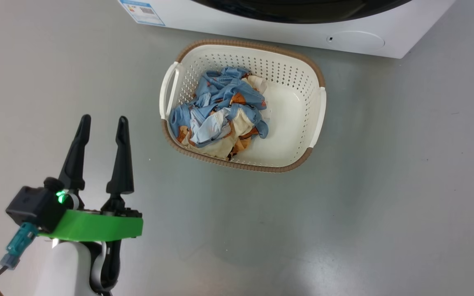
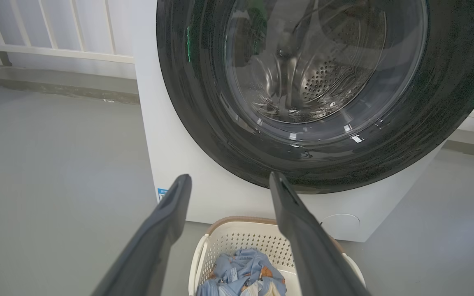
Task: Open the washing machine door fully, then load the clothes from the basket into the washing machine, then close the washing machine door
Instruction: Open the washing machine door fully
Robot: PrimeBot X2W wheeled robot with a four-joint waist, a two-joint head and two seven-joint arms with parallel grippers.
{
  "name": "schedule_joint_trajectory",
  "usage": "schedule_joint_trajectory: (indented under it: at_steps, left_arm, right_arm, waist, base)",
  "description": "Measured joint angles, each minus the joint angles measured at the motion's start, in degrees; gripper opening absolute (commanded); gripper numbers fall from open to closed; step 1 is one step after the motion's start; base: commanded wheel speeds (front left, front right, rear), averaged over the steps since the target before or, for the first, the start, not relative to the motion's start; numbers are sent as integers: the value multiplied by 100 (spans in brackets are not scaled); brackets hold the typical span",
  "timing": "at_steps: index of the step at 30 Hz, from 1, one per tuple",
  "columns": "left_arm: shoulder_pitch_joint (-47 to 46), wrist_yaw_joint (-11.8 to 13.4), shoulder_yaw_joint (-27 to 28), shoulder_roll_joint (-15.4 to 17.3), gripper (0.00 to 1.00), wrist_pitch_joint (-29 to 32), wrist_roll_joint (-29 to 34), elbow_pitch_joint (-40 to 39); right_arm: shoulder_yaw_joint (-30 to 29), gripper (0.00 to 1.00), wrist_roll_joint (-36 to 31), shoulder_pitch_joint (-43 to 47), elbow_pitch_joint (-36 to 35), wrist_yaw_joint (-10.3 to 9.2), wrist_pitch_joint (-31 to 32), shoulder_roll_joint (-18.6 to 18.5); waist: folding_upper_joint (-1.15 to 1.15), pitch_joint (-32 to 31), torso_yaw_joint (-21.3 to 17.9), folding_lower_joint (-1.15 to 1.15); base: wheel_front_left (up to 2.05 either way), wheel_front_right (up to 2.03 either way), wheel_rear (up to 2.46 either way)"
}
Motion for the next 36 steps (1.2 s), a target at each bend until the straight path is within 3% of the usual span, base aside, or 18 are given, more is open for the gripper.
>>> schedule_joint_trajectory:
  at_steps: [14,36]
  left_arm:
    - [4,83,-56,0,100,0,-49,67]
    - [316,73,101,2,100,0,42,294]
  right_arm:
    - [141,0,1,-115,238,-16,430,78]
    - [288,0,270,1484,-442,-16,812,370]
  waist:
    - [0,-234,-16,0]
    - [0,-1150,-304,0]
  base:
    - [0,0,0]
    - [0,0,0]
